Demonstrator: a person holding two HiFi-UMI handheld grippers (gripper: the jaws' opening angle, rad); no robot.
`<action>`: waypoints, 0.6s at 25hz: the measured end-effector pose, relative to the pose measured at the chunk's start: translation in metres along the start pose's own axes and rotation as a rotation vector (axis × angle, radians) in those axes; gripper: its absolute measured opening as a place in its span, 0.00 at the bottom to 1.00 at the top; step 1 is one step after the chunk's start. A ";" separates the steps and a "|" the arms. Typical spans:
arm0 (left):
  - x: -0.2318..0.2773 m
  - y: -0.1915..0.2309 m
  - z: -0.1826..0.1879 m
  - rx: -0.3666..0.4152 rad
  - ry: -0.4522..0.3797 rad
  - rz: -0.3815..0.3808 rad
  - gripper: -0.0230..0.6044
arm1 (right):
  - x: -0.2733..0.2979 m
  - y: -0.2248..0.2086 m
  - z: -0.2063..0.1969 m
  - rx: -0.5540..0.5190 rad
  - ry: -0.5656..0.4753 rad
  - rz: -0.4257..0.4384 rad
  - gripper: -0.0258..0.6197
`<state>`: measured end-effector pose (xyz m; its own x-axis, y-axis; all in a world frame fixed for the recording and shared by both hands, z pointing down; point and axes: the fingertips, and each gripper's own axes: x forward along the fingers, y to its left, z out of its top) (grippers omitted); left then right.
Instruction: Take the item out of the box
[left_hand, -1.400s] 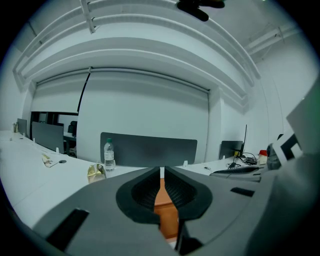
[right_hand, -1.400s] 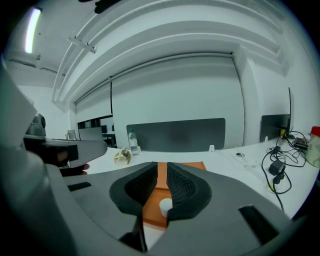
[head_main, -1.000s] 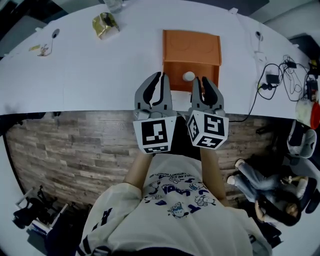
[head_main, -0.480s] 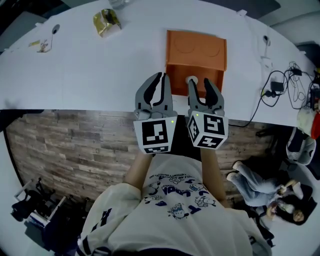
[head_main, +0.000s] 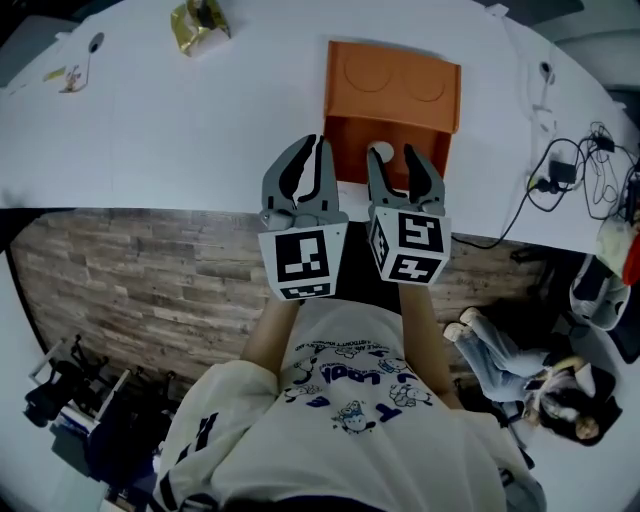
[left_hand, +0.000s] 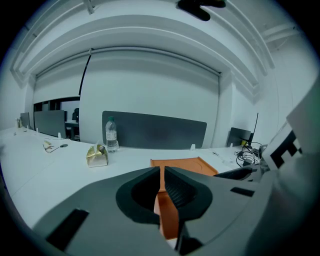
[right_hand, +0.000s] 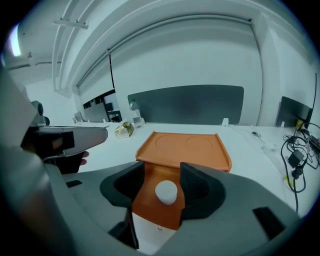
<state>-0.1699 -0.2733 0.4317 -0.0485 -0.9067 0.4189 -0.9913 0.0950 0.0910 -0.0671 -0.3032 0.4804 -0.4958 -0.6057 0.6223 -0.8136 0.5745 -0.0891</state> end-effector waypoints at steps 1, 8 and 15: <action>0.002 0.000 -0.002 -0.003 0.004 0.003 0.10 | 0.002 -0.001 -0.002 -0.001 0.010 0.003 0.38; 0.011 0.000 -0.012 -0.021 0.029 0.018 0.10 | 0.015 -0.004 -0.017 -0.005 0.070 0.034 0.40; 0.018 0.000 -0.020 -0.030 0.053 0.026 0.10 | 0.026 -0.007 -0.027 -0.022 0.135 0.041 0.41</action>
<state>-0.1679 -0.2809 0.4573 -0.0667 -0.8807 0.4689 -0.9856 0.1314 0.1066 -0.0661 -0.3076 0.5184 -0.4821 -0.5027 0.7175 -0.7858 0.6103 -0.1004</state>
